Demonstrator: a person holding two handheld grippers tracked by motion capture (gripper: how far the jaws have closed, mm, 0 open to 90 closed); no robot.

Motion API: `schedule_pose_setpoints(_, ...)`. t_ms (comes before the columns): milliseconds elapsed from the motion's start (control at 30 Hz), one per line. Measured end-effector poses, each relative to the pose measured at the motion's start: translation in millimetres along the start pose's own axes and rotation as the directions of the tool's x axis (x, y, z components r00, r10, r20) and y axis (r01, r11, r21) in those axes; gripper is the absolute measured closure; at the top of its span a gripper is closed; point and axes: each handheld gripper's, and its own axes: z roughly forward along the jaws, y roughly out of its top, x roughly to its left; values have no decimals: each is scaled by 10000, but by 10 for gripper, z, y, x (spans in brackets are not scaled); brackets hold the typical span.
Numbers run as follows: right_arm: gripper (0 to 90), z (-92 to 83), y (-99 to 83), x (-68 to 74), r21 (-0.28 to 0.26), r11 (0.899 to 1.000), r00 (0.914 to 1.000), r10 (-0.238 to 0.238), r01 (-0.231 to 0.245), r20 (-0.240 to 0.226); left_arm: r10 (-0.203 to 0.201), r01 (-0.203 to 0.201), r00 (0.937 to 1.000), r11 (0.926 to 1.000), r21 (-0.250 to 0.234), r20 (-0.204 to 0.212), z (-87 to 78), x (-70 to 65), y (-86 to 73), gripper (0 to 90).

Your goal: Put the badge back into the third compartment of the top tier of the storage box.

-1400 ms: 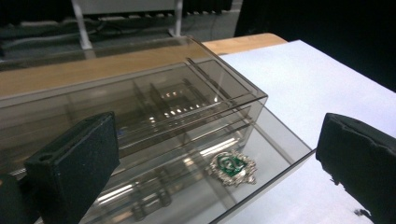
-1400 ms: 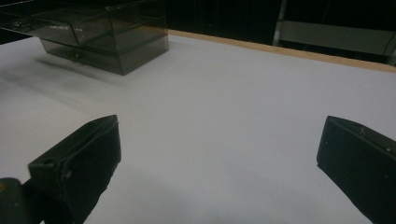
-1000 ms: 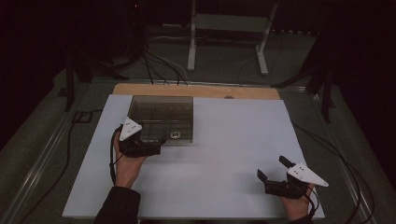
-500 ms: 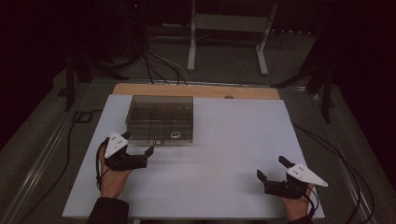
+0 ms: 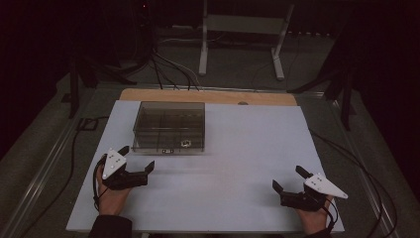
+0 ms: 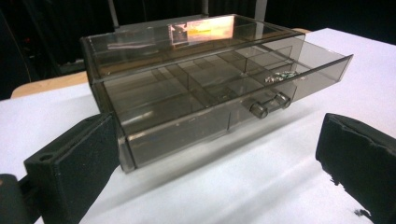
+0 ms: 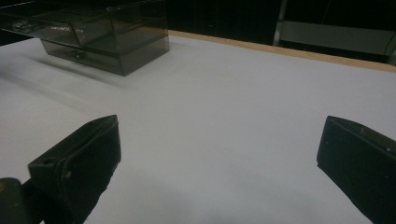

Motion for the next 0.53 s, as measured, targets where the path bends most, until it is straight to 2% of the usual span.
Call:
schedule_pose_setpoints(233,0,-10,2,-9,-17,10000,10000,-3,3,69,-327,327,9994,9995,-5,-117,-79,71,-104,5)
schedule_pose_setpoints(367,0,-19,-5,-17,54,9999,9998,107,-108,155,-506,503,9985,9986,-161,-212,-123,113,-122,4)
schedule_pose_setpoints(533,0,-19,-9,-21,119,9998,9996,151,-154,253,-642,640,9977,9979,-97,-223,-120,132,-156,5)
